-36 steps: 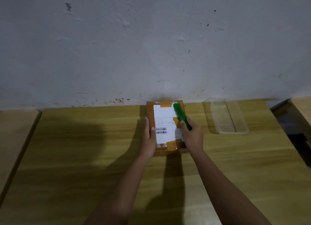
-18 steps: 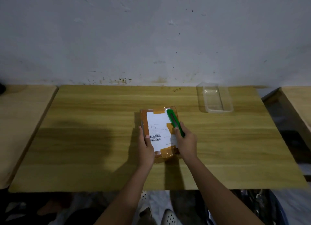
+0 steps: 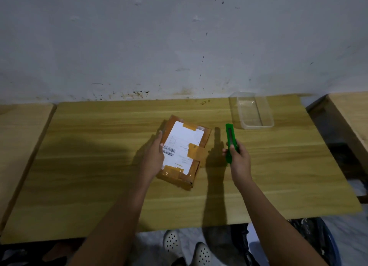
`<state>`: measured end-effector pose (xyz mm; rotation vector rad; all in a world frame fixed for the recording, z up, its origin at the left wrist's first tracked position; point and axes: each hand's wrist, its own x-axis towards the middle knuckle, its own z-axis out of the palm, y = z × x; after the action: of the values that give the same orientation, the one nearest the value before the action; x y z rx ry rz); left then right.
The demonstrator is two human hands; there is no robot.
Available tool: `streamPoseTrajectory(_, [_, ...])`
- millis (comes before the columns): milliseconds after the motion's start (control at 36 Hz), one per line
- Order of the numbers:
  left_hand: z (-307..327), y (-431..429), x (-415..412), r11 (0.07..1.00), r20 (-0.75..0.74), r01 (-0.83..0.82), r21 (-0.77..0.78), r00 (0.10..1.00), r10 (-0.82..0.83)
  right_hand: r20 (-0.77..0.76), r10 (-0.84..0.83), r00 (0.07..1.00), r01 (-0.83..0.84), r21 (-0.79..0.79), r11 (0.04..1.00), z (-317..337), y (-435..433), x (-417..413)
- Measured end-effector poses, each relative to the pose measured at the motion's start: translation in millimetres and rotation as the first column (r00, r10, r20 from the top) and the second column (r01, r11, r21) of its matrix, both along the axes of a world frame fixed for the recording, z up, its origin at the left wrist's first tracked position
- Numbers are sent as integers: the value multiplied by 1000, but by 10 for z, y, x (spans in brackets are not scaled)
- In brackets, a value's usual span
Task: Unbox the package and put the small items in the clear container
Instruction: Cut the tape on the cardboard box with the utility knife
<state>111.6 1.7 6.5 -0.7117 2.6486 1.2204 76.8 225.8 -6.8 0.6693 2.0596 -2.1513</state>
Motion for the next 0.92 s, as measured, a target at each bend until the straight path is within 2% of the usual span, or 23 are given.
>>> streamPoseTrajectory(56, [-47, -7, -160, 986, 25, -9, -166, 1000, 13, 32, 22, 999, -20, -68, 997, -19, 16, -60])
streamPoseTrajectory(139, [-58, 72, -236, 938, 6, -35, -344, 999, 40, 14, 87, 996, -87, -23, 996, -55, 20, -106])
streamPoseTrajectory(194, [-87, 66, -222, 896, -20, 9, -444, 1000, -20, -22, 108, 994, -107, 29, 994, -82, 5, -131])
streamPoseTrajectory(278, [-119, -48, -307, 873, -41, 130, -469, 985, -169, -58, 67, 996, -63, 67, 996, -108, -22, -179])
streamPoseTrajectory(389, [-113, -154, -490, 797, -47, 397, -455, 883, -467, -72, -8, 997, 14, 94, 995, -110, 1, -211])
streamPoseTrajectory(444, [-126, -176, -522, 754, -36, 430, -497, 857, -513, -79, -10, 997, 18, 104, 994, -83, 27, -197])
streamPoseTrajectory(500, [-125, -139, -464, 746, -13, 375, -551, 889, -457, -80, 17, 997, -8, 107, 994, -46, 58, -181])
streamPoseTrajectory(556, [-121, -38, -303, 851, -80, 215, -479, 955, -286, -72, 48, 996, -40, 104, 994, -17, 82, -165])
streamPoseTrajectory(611, [-140, 113, -77, 958, -202, -2, -287, 978, -59, -69, 70, 995, -61, 132, 989, -10, 88, -155])
streamPoseTrajectory(667, [-143, 268, 121, 981, -250, -178, -75, 956, 155, -70, 73, 995, -59, 183, 981, -4, 77, -148])
streamPoseTrajectory(722, [-123, 376, 234, 955, -205, -281, 93, 933, 294, -71, 57, 996, -40, 219, 975, 1, 65, -147])
streamPoseTrajectory(806, [-92, 416, 240, 929, -178, -314, 193, 920, 348, -76, 73, 994, -52, 250, 967, 14, 70, -143])
streamPoseTrajectory(917, [-106, 315, 138, 946, -187, -218, 242, 946, 266, -49, 173, 984, -154, 272, 950, 44, 90, -132])
